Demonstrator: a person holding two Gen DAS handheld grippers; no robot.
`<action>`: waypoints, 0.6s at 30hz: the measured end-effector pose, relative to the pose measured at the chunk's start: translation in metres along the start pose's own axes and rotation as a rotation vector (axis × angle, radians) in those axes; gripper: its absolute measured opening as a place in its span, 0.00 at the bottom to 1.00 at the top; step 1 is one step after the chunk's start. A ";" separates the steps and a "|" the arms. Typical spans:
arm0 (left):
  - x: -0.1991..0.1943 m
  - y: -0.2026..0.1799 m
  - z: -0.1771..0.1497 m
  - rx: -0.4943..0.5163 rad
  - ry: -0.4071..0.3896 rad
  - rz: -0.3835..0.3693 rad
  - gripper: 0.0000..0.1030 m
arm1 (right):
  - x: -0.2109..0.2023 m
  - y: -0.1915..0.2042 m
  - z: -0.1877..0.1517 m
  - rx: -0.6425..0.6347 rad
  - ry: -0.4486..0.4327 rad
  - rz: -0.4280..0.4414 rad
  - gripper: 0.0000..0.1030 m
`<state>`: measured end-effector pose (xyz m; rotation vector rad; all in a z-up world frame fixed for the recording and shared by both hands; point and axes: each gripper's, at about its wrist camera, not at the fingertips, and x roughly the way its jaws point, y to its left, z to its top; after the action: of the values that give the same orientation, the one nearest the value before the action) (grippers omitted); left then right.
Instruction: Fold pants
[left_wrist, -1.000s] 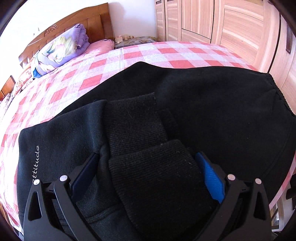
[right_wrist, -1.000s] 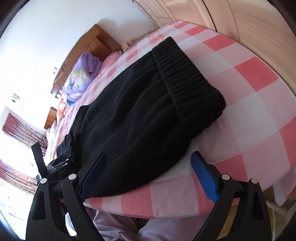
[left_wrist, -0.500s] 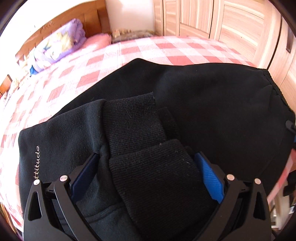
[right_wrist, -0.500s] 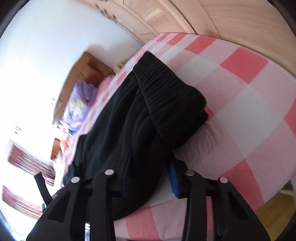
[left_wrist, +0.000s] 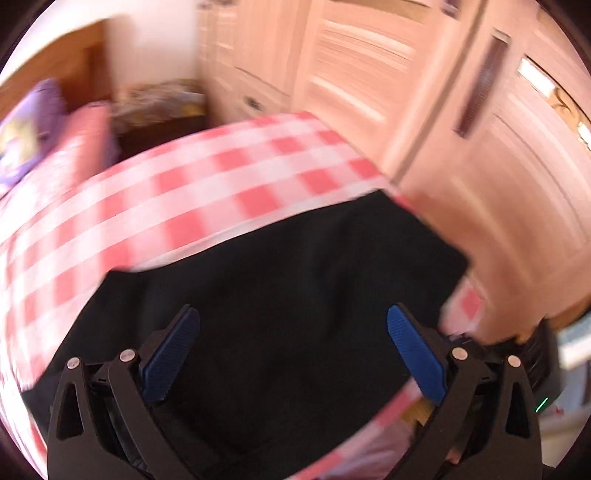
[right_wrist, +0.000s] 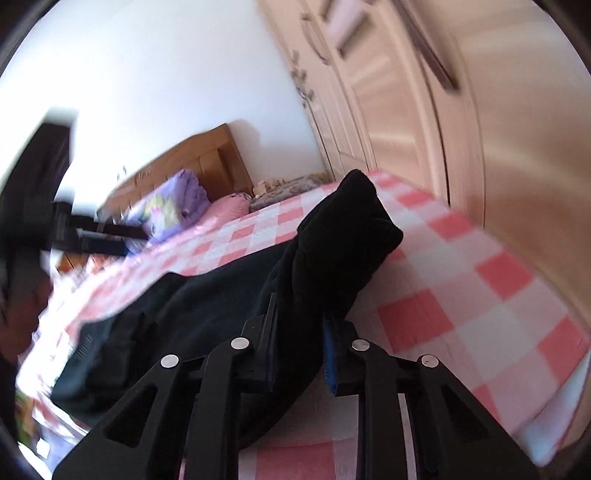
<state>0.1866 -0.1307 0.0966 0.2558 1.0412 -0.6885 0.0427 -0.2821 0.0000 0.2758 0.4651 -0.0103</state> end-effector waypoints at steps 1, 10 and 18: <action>0.009 -0.013 0.015 0.034 0.056 -0.018 0.98 | 0.001 0.007 0.001 -0.031 -0.006 -0.016 0.20; 0.120 -0.166 0.054 0.576 0.423 0.317 0.98 | 0.007 0.033 -0.003 -0.124 -0.024 -0.064 0.20; 0.193 -0.148 0.041 0.633 0.628 0.479 0.55 | 0.008 0.029 -0.008 -0.109 0.005 -0.053 0.21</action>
<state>0.1841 -0.3422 -0.0309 1.2924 1.2595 -0.4840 0.0483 -0.2516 -0.0026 0.1561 0.4764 -0.0353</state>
